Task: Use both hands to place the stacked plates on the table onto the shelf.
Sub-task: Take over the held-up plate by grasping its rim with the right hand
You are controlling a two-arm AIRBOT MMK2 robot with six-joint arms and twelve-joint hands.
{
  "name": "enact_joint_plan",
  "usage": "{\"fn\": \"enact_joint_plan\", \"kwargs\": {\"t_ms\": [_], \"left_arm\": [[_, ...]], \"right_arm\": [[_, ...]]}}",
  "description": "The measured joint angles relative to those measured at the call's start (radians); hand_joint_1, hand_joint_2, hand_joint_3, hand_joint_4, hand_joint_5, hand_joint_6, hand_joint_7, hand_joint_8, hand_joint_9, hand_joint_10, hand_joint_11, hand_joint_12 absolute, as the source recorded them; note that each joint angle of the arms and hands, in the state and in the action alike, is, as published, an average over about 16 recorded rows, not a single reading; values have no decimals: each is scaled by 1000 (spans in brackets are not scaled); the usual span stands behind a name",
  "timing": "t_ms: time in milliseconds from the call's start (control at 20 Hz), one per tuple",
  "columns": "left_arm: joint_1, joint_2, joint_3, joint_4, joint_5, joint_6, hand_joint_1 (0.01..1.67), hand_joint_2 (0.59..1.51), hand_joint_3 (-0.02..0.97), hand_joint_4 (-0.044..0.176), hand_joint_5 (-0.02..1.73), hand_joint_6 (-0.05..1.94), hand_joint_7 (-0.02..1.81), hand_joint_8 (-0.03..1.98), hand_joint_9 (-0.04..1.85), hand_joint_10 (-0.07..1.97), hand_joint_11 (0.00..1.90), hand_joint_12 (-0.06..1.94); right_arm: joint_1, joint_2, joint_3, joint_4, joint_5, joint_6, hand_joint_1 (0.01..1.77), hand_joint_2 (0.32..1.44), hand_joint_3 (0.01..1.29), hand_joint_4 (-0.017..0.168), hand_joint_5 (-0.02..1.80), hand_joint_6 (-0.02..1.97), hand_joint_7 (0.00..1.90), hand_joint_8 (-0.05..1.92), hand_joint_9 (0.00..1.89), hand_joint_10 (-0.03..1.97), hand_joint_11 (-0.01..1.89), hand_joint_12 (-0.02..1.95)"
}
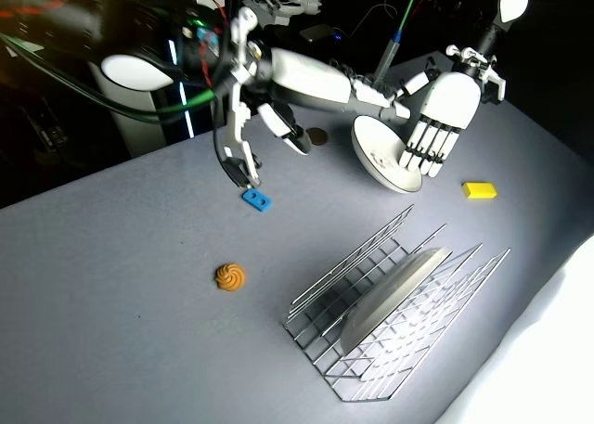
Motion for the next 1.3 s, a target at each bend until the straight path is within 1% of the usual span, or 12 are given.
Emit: {"fn": "enact_joint_plan", "kwargs": {"t_ms": [200,400,550,750,1000,1150,1300], "left_arm": [[-1,0,-2,0,2,0,13,1060,17,-5,6,-12,-15,-24,46,30,23,55],[-4,0,-3,3,3,0,13,1057,17,-5,5,-13,-15,-24,45,30,23,55],[-7,0,-3,6,4,-1,13,1055,18,-5,3,-13,-15,-24,45,31,24,55],[-10,0,-2,11,4,-1,13,1051,18,-5,1,-14,-15,-23,45,31,25,55],[-14,-1,-1,17,4,-1,14,1051,18,-5,-2,-15,-15,-24,44,29,23,55],[-16,-1,-1,21,4,-2,14,1052,17,-6,-3,-16,-14,-23,42,27,22,60],[-21,-1,0,26,3,-2,14,1054,17,-7,-5,-16,-14,-24,38,25,21,63]], "right_arm": [[-29,-125,90,74,38,-20,1156,1007,13,4,18,34,20,9,13,8,11,1],[-48,-241,183,137,73,-40,1156,1029,13,4,17,34,20,9,13,8,13,2],[-51,-315,247,172,91,-52,1156,1052,13,4,22,34,21,9,14,8,15,79],[-46,-387,314,192,102,-52,1151,1089,13,4,79,34,80,9,80,15,22,323],[-38,-444,364,202,100,-53,1127,1150,13,4,269,48,286,9,296,39,99,703],[-35,-460,374,204,97,-53,1120,1170,12,2,381,186,440,50,468,61,189,934],[-33,-469,375,203,97,-53,1110,1164,12,-1,504,383,600,186,676,87,323,1124]]}}
